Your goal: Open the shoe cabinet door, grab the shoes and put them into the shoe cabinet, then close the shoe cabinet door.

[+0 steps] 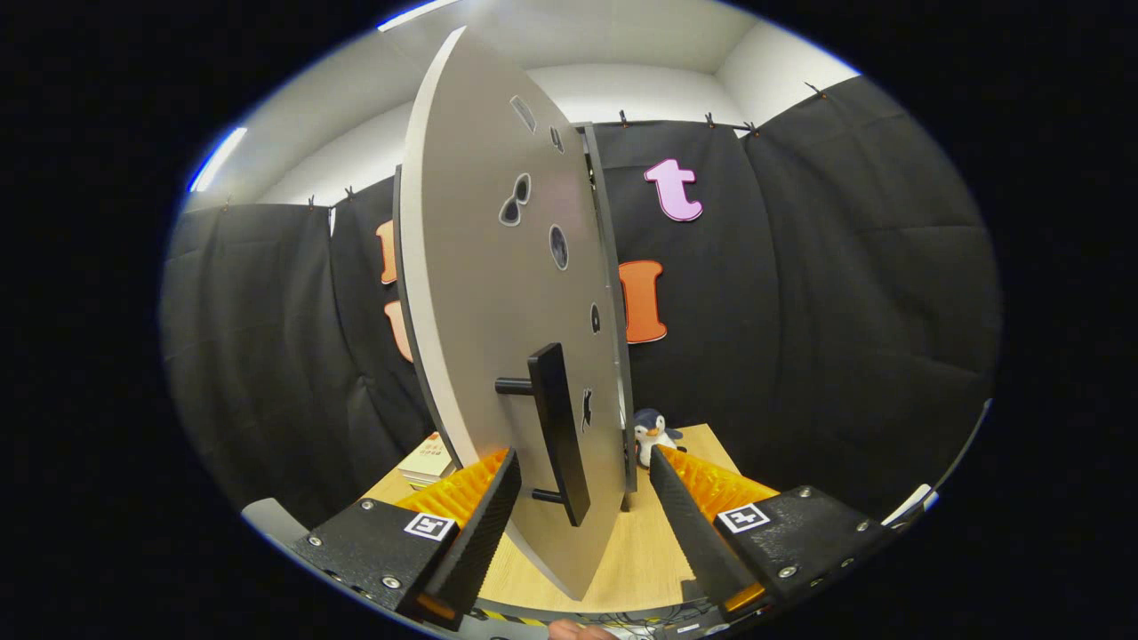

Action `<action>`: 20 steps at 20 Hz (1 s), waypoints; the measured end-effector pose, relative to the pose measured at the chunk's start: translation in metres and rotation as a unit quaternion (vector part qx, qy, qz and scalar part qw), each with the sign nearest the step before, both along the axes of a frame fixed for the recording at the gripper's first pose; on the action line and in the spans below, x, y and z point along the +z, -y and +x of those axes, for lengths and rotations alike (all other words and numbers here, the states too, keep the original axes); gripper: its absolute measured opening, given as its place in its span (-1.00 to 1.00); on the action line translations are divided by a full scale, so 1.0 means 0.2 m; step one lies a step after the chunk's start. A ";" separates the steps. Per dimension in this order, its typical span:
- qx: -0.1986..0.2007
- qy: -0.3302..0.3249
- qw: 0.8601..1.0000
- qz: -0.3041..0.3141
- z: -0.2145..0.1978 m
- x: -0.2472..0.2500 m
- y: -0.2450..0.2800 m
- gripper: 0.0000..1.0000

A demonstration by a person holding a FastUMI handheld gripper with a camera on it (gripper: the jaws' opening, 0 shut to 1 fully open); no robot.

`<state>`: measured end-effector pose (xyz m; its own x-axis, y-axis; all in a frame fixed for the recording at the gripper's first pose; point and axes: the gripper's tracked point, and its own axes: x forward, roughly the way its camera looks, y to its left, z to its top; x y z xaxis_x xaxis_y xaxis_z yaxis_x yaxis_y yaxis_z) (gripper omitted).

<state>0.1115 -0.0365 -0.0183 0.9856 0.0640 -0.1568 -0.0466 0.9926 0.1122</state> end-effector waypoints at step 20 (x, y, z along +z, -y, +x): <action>0.054 -0.014 0.998 -0.032 0.74 -0.07 -1.03 0.88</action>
<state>0.2599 0.1704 -0.0328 0.9687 0.1589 -0.1907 -0.1519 0.9871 0.0512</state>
